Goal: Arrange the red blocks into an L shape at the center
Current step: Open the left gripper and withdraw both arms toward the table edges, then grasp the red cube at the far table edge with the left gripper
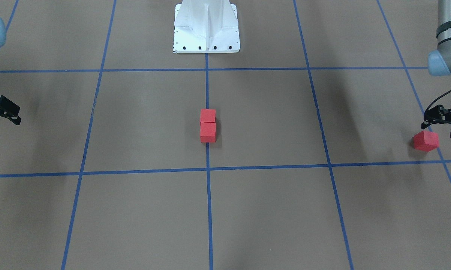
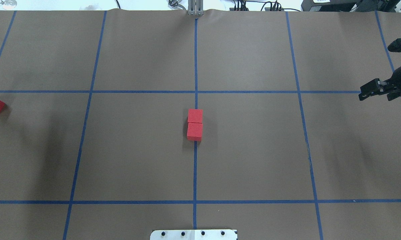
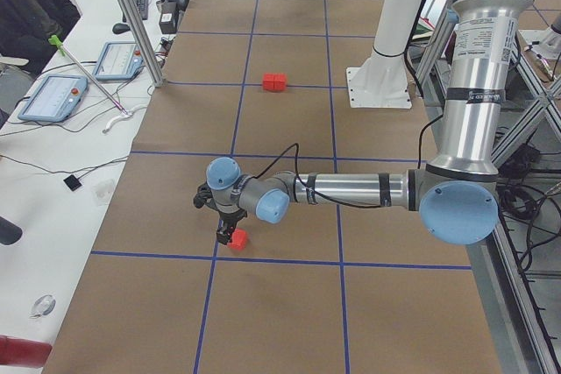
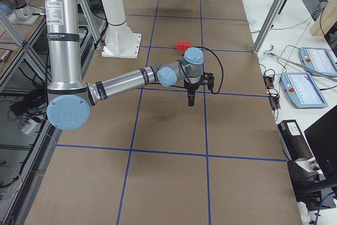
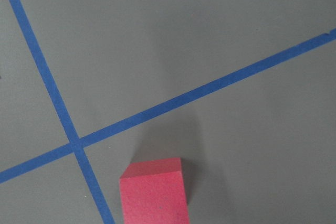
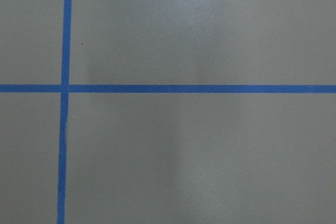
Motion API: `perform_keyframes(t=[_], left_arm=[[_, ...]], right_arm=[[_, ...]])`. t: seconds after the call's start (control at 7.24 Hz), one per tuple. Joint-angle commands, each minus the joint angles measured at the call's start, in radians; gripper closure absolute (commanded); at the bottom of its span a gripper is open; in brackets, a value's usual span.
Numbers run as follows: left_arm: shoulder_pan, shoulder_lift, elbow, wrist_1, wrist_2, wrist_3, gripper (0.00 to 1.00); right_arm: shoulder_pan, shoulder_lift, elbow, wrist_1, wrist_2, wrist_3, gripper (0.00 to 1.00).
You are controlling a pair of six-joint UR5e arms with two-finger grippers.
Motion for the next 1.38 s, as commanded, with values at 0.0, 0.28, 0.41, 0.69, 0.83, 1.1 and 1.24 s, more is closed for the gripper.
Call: perform_keyframes(t=[0.0, 0.28, 0.41, 0.69, 0.83, 1.1, 1.24], left_arm=[[0.002, -0.034, 0.071, 0.000, 0.001, -0.005, 0.01], [0.004, -0.068, 0.120, 0.000, 0.001, -0.019, 0.01], [0.004, -0.085, 0.146, 0.000, 0.001, -0.019, 0.01], [0.007, -0.107, 0.186, -0.002, 0.001, -0.024, 0.01], [0.007, -0.107, 0.189, -0.002, 0.001, -0.025, 0.09], [0.009, -0.107, 0.178, -0.002, -0.002, -0.033, 1.00], [0.009, -0.110, 0.169, 0.001, -0.007, -0.039, 1.00]], right_arm=[[0.000, -0.001, -0.002, 0.004, 0.000, 0.000, 0.00], [0.000, 0.000, -0.002, 0.004, 0.000, 0.000, 0.00], [0.000, 0.000, -0.001, 0.004, 0.000, 0.000, 0.00], [-0.002, 0.002, -0.002, 0.004, 0.000, 0.002, 0.00], [-0.002, 0.002, -0.002, 0.004, 0.000, 0.002, 0.00], [-0.002, 0.002, -0.001, 0.004, 0.000, 0.003, 0.00], [-0.002, 0.003, -0.001, 0.004, 0.000, 0.003, 0.00]])
